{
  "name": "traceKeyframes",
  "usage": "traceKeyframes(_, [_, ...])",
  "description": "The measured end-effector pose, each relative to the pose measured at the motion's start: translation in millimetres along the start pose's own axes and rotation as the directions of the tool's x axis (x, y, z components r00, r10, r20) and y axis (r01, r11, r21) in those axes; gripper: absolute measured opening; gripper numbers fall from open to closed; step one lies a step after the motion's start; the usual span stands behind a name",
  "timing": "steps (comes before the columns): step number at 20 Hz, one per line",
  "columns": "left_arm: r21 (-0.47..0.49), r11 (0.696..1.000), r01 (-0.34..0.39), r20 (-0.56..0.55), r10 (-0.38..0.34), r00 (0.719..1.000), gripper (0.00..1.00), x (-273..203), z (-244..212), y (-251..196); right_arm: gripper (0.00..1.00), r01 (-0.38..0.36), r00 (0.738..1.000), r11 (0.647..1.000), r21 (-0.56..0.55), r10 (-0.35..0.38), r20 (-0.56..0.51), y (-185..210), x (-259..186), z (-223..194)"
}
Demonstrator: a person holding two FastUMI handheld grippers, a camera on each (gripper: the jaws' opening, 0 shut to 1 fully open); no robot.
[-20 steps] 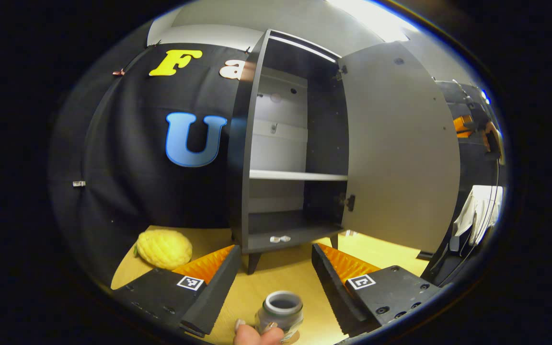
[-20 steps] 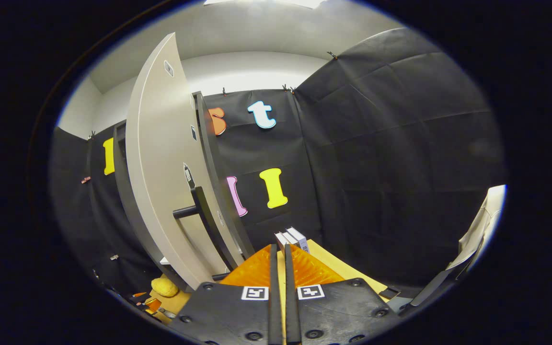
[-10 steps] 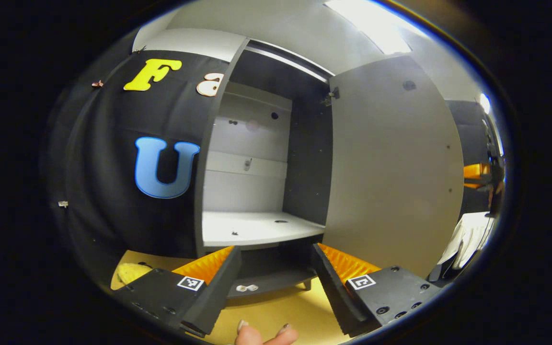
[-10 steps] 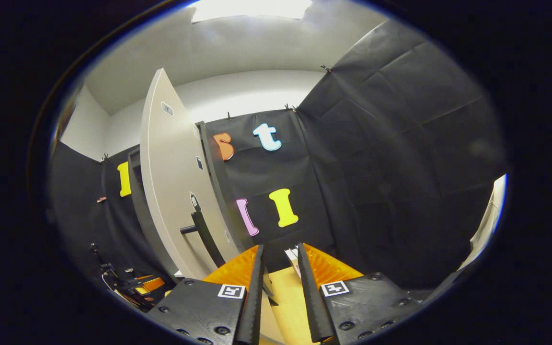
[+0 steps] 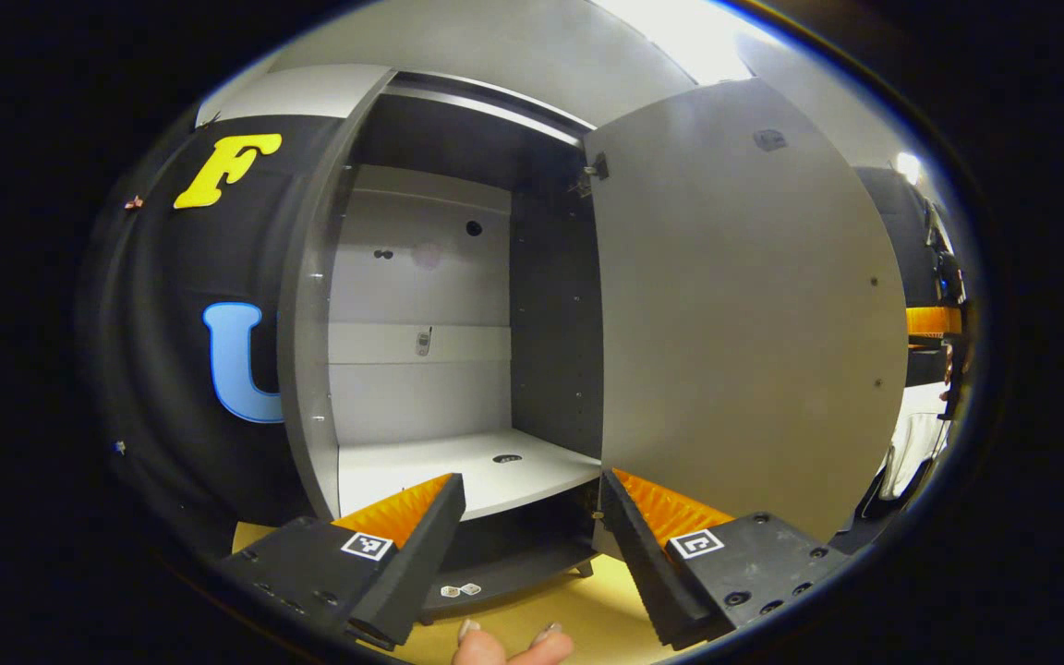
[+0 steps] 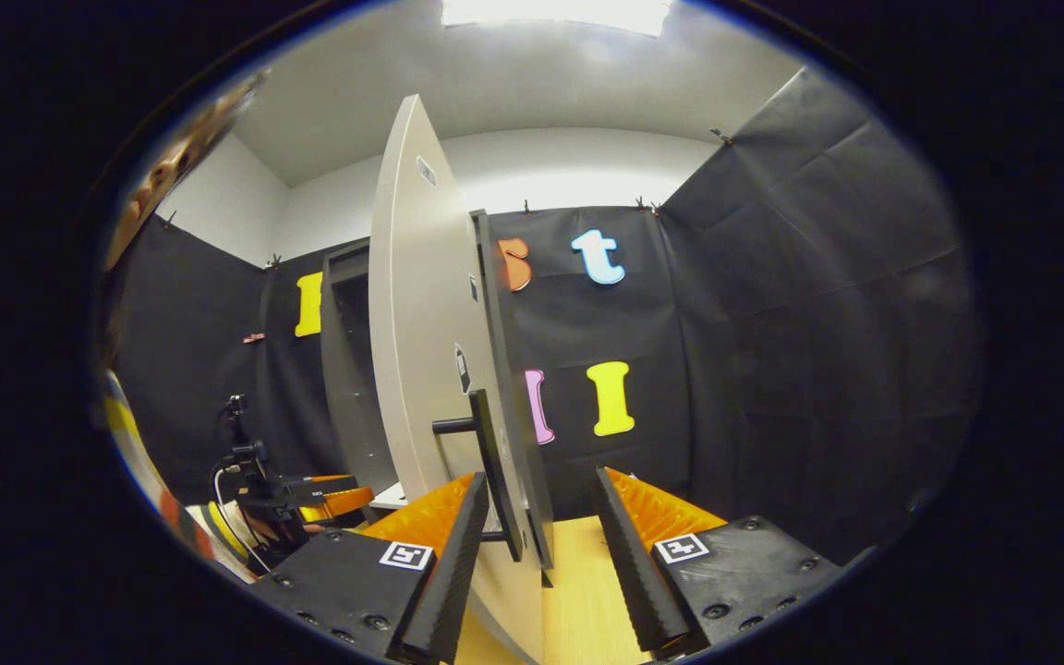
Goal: Open the cabinet door with the right hand, grasp the bottle in the cabinet with the left hand and place it on the coaster, then close the cabinet door with the right hand.
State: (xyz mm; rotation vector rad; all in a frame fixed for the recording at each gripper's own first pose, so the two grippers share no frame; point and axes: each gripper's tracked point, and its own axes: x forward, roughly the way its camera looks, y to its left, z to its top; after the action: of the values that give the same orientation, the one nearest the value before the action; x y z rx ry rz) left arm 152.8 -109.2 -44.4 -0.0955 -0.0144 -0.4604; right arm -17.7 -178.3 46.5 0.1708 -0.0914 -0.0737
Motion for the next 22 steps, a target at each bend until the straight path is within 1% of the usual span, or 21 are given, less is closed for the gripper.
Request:
traceKeyframes(1, [0.000,1.000,0.003,0.008,-0.003,1.000,0.93,2,3,-2,0.72,-0.021,1.000,1.000,0.004,0.021,-0.009,5,5,-1])
traceKeyframes(3, [0.001,1.000,-0.006,0.019,0.006,1.000,0.93,3,6,0,0.70,-0.061,0.998,0.998,0.008,0.061,-0.017,8,9,0])
traceKeyframes(6, [-0.005,1.000,-0.020,0.011,0.020,1.000,0.92,6,4,5,0.72,-0.115,0.993,0.993,0.016,0.115,-0.040,23,10,-6])
traceKeyframes(9, [-0.002,0.999,-0.040,0.001,0.040,0.999,0.93,4,0,15,0.72,-0.196,0.979,0.980,0.024,0.197,-0.056,59,14,-13])
traceKeyframes(11, [-0.006,0.998,-0.061,-0.002,0.061,0.998,0.93,-1,-3,24,0.72,-0.252,0.963,0.966,0.058,0.256,-0.080,85,22,-22])
traceKeyframes(13, [-0.021,0.997,-0.080,-0.009,0.079,0.997,0.93,-12,-7,35,0.72,-0.287,0.950,0.954,0.085,0.295,-0.099,107,29,-28])
traceKeyframes(16, [-0.007,0.990,-0.139,-0.020,0.139,0.990,0.93,-37,-9,61,0.72,-0.347,0.926,0.931,0.115,0.359,-0.117,141,38,-33])
traceKeyframes(20, [0.008,0.972,-0.234,-0.028,0.234,0.972,0.93,-76,-9,96,0.72,-0.427,0.884,0.892,0.148,0.446,-0.138,187,50,-47])
traceKeyframes(22, [0.012,0.963,-0.271,-0.015,0.271,0.963,0.93,-94,-5,108,0.72,-0.481,0.848,0.857,0.184,0.508,-0.149,215,59,-58])
